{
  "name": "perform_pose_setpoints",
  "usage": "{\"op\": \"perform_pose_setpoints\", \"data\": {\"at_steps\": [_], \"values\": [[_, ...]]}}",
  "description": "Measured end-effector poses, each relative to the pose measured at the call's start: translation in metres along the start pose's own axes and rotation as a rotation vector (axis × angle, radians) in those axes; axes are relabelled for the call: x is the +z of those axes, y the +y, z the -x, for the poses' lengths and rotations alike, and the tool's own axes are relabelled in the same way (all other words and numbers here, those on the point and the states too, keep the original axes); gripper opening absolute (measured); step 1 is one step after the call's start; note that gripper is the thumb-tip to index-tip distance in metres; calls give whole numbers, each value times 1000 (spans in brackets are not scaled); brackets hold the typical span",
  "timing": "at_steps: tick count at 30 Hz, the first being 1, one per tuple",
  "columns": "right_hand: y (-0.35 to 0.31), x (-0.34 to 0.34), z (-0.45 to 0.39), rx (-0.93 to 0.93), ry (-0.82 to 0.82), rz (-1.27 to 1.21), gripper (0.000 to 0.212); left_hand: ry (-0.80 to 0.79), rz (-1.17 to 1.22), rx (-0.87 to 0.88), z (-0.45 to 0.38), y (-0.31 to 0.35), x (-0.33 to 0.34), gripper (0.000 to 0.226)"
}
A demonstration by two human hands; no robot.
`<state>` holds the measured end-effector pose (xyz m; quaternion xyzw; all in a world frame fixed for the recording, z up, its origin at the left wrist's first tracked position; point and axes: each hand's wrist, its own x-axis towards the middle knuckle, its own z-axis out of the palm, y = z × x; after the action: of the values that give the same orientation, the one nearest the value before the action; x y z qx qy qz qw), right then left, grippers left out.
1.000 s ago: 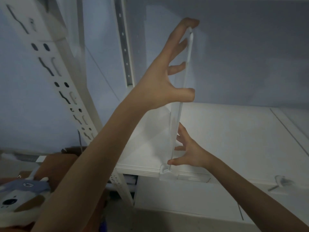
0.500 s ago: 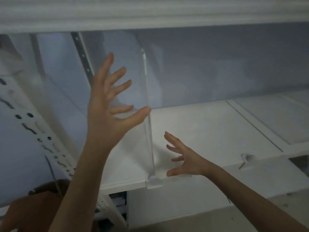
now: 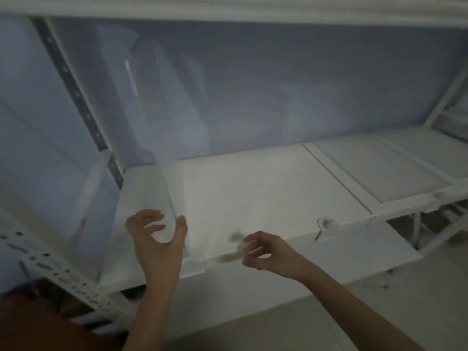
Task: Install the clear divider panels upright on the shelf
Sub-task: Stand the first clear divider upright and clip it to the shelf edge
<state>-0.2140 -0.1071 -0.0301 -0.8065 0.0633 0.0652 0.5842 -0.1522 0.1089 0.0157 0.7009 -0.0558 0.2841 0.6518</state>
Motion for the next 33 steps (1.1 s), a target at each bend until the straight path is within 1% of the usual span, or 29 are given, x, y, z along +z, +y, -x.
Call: {"op": "perform_pose_setpoints", "data": {"at_steps": [1, 3, 5, 7, 9, 10, 12, 14, 15, 17, 18, 20, 22, 25, 27, 30, 33], "values": [[5, 15, -3, 85, -92, -92, 34, -89, -39, -84, 6, -12, -3, 58], [13, 47, -11, 289, -240, -268, 46, -287, -146, -232, 15, -41, -11, 72], [20, 78, -22, 489, -311, -506, 57, -489, -314, -285, 18, -69, -22, 84], [25, 106, -33, 673, -291, -791, 64, -647, -514, -209, 18, -90, -31, 89], [30, 127, -41, 750, -229, -1034, 64, -713, -662, -72, 15, -108, -37, 96], [33, 134, -44, 724, -221, -1145, 59, -741, -713, -6, 12, -115, -40, 97], [32, 145, -46, 629, -241, -1277, 49, -787, -786, 125, 5, -123, -45, 90], [31, 151, -46, 576, -273, -1255, 27, -811, -804, 188, 0, -129, -48, 77], [33, 153, -48, 565, -270, -1256, 26, -811, -799, 203, -3, -130, -49, 70], [33, 155, -52, 563, -246, -1286, 38, -807, -782, 223, -5, -130, -50, 60], [33, 156, -53, 559, -231, -1304, 38, -799, -773, 222, -6, -129, -49, 58], [31, 155, -57, 564, -189, -1330, 32, -781, -762, 225, -7, -128, -48, 55], [25, 152, -61, 579, -181, -1290, 32, -773, -757, 238, -7, -131, -48, 53], [12, 148, -65, 618, -177, -1345, 13, -786, -746, 228, -10, -135, -47, 52], [6, 145, -66, 649, -172, -1385, 6, -765, -756, 254, -10, -133, -46, 52], [5, 143, -66, 704, -151, -1393, 6, -689, -775, 305, -7, -127, -42, 55], [4, 138, -67, 764, -134, -1356, 6, -634, -776, 296, -3, -125, -39, 57]]}}
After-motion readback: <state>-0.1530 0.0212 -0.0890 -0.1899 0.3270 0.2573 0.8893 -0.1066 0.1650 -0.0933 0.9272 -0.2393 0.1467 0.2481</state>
